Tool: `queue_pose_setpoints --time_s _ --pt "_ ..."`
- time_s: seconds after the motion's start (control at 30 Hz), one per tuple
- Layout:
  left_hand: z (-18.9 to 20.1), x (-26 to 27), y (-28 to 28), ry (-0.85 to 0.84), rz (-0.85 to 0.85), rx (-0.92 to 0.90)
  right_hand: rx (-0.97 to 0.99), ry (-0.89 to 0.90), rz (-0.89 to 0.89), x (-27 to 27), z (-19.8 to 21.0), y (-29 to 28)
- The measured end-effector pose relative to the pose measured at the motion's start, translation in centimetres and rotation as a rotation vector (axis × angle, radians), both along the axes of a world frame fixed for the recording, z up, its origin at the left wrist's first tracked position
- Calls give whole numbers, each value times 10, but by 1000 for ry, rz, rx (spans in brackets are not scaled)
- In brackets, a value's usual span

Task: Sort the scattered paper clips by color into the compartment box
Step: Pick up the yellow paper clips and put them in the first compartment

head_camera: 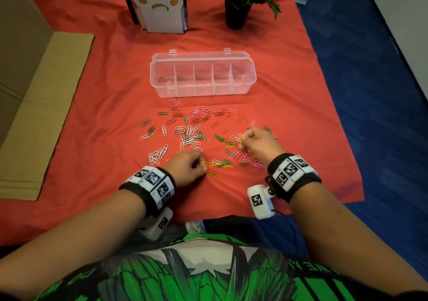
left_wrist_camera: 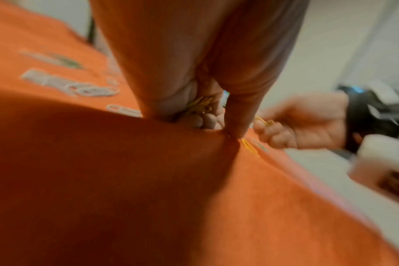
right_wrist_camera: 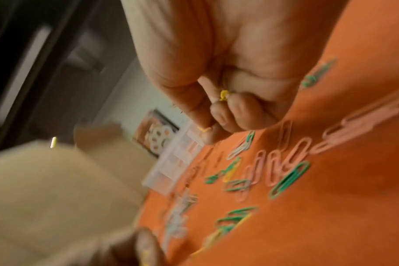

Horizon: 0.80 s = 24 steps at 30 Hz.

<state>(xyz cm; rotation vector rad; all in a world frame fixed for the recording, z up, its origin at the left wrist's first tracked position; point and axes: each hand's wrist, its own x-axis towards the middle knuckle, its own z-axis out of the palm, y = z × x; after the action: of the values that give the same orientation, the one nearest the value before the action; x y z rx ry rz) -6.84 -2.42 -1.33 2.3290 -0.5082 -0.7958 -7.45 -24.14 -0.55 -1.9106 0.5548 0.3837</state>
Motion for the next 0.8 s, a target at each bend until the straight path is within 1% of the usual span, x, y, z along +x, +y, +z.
queue_pose_setpoints --time_s 0.07,0.13,0.2,0.23,0.27,0.3,0.33,0.37,0.4,0.43,0.47,0.5,0.53,0.6,0.67,0.73,0.8 --pt "0 2 4 187 131 -145 327 45 -120 -7 4 2" --pt "1 4 7 282 219 -229 552 64 -178 -14 7 4" --pt "1 6 8 306 244 -234 724 102 -244 -20 8 5" --pt "-1 8 9 297 242 -206 772 134 -274 -23 9 5" --pt "-1 9 9 285 247 -173 776 161 -293 -25 9 6" --pt "-2 10 9 286 265 -146 735 171 -291 -26 8 8" --pt "-1 11 8 316 305 -135 654 162 -258 -27 6 10" --pt "1 11 6 370 357 -148 527 138 -185 -27 5 12" --pt "3 11 3 411 396 -166 338 107 -60 -26 4 14" --pt "6 11 0 417 413 -172 108 67 99 -26 4 16" --pt "8 11 -3 371 398 -154 -111 24 259 -26 2 18" --pt "9 11 -5 277 354 -106 -277 -23 384 -27 -1 21" --pt "10 10 -6 155 290 -36 -387 -72 463 -29 -3 24" --pt "9 7 -8 -75 148 90 -516 -147 563 -34 -9 30" --pt "2 3 -9 -211 44 144 -639 -171 645 -37 -16 36" --pt "-3 2 -10 -268 -17 168 -717 -198 675 -36 -17 39" --pt "-6 2 -10 -279 -60 176 -746 -207 682 -35 -17 38"
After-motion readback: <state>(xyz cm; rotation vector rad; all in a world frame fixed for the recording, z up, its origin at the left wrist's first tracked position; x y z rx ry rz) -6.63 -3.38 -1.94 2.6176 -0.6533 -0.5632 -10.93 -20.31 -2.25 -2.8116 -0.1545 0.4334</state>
